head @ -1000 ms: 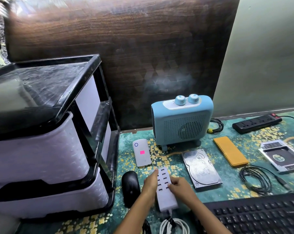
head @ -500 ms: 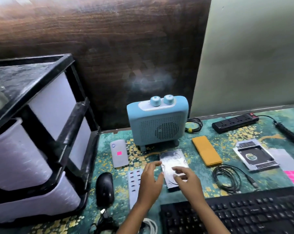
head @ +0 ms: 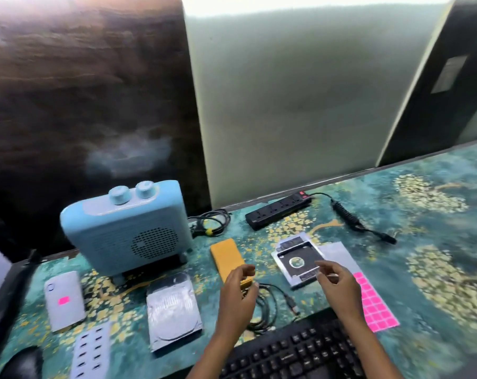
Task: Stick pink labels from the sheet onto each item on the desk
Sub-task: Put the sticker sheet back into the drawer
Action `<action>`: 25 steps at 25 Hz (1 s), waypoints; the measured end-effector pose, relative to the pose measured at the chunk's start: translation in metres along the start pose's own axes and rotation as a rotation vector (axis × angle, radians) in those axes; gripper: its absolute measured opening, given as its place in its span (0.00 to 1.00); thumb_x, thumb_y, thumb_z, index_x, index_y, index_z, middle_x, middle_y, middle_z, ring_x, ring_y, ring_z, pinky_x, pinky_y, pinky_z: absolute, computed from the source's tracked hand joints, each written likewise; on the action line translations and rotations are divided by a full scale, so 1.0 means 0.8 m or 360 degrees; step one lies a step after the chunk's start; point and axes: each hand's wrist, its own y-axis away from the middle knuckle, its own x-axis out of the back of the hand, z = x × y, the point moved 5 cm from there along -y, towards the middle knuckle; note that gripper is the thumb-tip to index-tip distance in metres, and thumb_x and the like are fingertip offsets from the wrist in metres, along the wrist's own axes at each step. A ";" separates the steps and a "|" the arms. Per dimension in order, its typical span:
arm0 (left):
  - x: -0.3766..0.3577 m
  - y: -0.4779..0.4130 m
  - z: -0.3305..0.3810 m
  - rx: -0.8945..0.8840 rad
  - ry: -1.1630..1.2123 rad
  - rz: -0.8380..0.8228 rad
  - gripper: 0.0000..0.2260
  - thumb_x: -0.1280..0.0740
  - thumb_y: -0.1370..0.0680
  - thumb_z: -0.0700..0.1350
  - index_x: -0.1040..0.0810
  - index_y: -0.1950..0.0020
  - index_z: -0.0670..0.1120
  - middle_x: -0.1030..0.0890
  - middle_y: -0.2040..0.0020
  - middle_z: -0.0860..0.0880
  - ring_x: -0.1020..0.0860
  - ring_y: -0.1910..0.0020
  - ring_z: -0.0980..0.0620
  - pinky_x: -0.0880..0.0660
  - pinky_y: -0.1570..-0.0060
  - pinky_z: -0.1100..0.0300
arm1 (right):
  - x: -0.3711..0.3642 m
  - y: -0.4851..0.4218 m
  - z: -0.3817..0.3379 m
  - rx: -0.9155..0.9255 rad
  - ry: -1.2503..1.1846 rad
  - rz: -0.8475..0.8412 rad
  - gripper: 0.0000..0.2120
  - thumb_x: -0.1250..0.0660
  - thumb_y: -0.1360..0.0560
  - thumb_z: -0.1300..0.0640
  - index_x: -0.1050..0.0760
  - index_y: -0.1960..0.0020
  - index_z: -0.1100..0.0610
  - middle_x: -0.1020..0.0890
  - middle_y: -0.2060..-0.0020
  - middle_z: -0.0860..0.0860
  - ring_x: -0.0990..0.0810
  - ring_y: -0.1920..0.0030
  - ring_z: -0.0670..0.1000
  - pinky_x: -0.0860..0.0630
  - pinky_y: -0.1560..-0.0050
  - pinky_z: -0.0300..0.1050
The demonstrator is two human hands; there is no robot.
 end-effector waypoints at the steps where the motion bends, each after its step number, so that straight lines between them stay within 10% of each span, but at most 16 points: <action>1: -0.018 -0.004 0.003 -0.0001 0.0008 -0.0013 0.13 0.36 0.24 0.38 0.29 0.48 0.56 0.23 0.47 0.51 0.24 0.48 0.58 0.27 0.51 0.70 | 0.016 -0.013 0.015 -0.0015 0.0074 0.0028 0.09 0.34 0.29 0.65 0.22 0.51 0.56 0.19 0.54 0.58 0.22 0.59 0.54 0.30 0.65 0.42; 10: -0.108 -0.019 0.017 0.0053 -0.0045 -0.0161 0.12 0.36 0.23 0.39 0.30 0.49 0.57 0.25 0.49 0.58 0.26 0.46 0.57 0.31 0.51 0.67 | 0.077 -0.051 0.100 -0.0300 0.1001 -0.0142 0.30 0.26 0.34 0.52 0.33 0.36 0.55 0.29 0.40 0.59 0.32 0.41 0.61 0.30 0.45 0.52; 17: -0.110 -0.024 0.017 0.0067 -0.0100 -0.0123 0.10 0.37 0.23 0.40 0.29 0.49 0.56 0.25 0.48 0.57 0.27 0.45 0.57 0.30 0.59 0.74 | 0.091 -0.070 0.105 -0.0434 0.0511 -0.0111 0.21 0.27 0.34 0.64 0.27 0.43 0.65 0.19 0.53 0.63 0.21 0.57 0.60 0.24 0.57 0.49; 25: -0.062 -0.007 0.012 0.0058 -0.0017 0.0023 0.11 0.36 0.24 0.40 0.28 0.50 0.57 0.22 0.47 0.53 0.24 0.45 0.54 0.27 0.49 0.63 | 0.054 -0.044 -0.014 0.0071 -0.0270 -0.0127 0.05 0.39 0.24 0.61 0.25 0.52 0.60 0.20 0.64 0.56 0.20 0.63 0.57 0.25 0.63 0.46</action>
